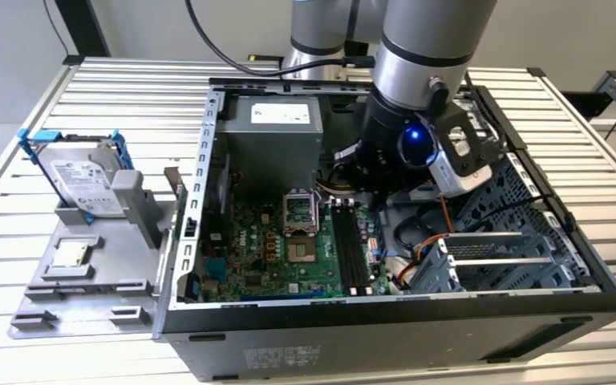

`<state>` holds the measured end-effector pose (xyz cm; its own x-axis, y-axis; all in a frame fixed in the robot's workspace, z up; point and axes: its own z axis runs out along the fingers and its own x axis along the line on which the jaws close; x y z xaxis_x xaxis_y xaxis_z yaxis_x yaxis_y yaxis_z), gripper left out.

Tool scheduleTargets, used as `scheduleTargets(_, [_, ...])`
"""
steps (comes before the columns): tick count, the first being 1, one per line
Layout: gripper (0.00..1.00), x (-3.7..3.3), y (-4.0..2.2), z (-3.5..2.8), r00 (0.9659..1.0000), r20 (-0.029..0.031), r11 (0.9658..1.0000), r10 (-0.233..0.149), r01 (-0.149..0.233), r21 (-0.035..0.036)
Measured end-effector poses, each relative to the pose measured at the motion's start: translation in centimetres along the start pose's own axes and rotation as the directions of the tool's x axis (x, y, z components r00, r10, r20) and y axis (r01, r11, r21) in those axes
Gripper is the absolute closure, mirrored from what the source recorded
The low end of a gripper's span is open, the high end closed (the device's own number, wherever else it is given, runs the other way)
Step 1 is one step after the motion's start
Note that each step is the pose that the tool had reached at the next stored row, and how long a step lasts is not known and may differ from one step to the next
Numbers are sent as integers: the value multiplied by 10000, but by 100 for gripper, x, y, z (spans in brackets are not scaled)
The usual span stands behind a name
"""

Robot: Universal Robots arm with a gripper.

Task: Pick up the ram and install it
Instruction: 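Insert the ram into the slot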

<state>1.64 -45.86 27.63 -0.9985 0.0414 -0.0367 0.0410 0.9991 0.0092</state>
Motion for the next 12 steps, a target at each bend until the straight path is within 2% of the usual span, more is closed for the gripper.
scheduleTargets(12, [100,22,-3,221,9999,0,9999,-103,103,31])
